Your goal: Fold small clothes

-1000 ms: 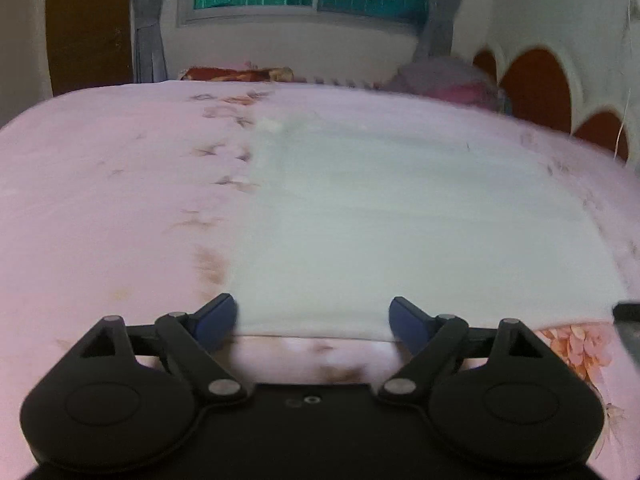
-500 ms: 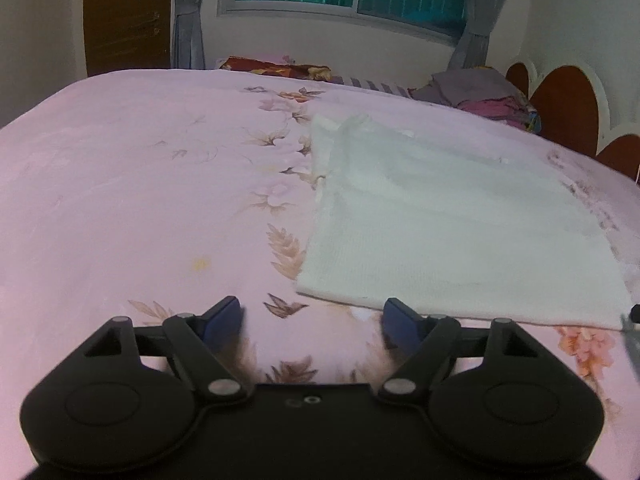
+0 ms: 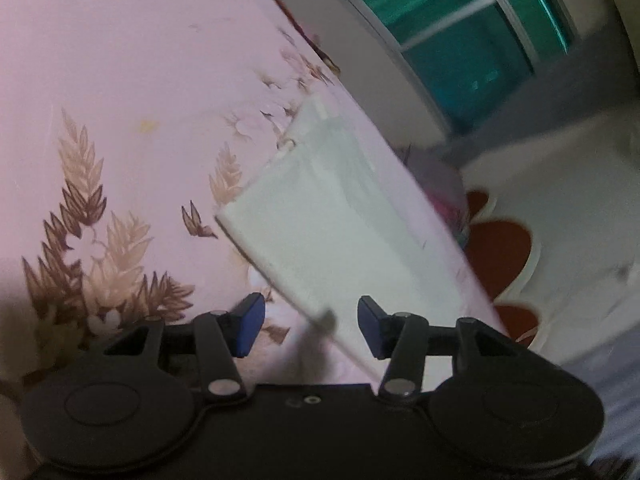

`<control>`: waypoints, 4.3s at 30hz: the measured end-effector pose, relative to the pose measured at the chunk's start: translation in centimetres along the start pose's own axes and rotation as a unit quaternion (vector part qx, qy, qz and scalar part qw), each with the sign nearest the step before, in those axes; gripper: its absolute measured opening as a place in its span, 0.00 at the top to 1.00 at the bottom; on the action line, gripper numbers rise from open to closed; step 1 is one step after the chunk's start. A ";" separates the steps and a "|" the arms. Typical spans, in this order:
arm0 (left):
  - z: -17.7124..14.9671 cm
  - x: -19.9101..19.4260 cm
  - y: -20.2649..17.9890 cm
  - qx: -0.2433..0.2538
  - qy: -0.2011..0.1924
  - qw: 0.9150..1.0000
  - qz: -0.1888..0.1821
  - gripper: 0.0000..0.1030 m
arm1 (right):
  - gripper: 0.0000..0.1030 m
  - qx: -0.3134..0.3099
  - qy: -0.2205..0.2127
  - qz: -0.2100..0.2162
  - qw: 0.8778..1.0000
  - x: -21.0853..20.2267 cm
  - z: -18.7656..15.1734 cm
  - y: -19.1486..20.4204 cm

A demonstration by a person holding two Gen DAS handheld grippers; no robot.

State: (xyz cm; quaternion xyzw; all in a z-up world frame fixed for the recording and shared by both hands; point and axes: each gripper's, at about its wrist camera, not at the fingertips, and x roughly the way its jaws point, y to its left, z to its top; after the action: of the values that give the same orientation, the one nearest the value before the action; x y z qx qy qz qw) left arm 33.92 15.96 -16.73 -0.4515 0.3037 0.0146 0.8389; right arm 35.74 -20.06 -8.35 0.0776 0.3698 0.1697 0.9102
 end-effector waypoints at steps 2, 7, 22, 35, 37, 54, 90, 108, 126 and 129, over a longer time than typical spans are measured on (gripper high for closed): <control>0.5 0.8 0.1 -0.014 -0.006 1.000 -0.008 0.52 | 0.87 0.004 0.003 0.000 1.000 0.4 0.0 -0.1; 1.2 2.8 -0.2 -0.014 -0.023 1.000 -0.013 0.54 | 0.87 0.006 -0.004 0.003 1.000 1.5 0.7 0.1; 2.6 6.4 -1.9 -0.036 -0.094 0.995 0.006 0.62 | 1.00 -0.013 0.000 0.035 0.999 10.5 6.9 5.0; 3.7 7.2 0.0 -0.053 -0.088 0.995 -0.002 0.88 | 1.00 -0.014 0.036 0.028 0.999 16.2 7.7 6.1; 3.6 7.1 -0.3 -0.044 -0.093 0.995 0.006 0.88 | 1.00 -0.011 0.035 0.029 0.999 16.1 7.9 6.0; 1.9 6.5 -16.7 0.277 -0.041 0.960 0.012 0.93 | 1.00 0.061 0.012 0.087 0.994 14.3 9.1 1.0; 1.2 14.1 -14.0 0.253 0.111 0.960 0.033 0.68 | 0.57 0.182 0.073 0.156 0.968 12.0 9.1 -9.4; 1.7 15.1 -12.9 0.230 0.135 0.964 0.000 0.68 | 0.57 0.187 0.062 0.146 0.969 13.2 9.3 -8.8; 1.8 14.7 -17.4 0.328 0.096 0.940 0.007 0.78 | 0.88 0.115 0.046 0.115 0.986 12.7 10.0 -6.4; 0.2 14.8 -19.8 0.373 0.104 0.922 -0.007 0.78 | 0.88 0.104 0.006 0.101 0.989 9.2 10.5 -6.4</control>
State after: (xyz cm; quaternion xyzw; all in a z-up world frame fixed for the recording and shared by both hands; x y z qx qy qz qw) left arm 51.98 0.67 -9.58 -0.1068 0.3697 -0.1523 0.9103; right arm 50.85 -22.78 -8.45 0.2081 0.3808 0.2218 0.8732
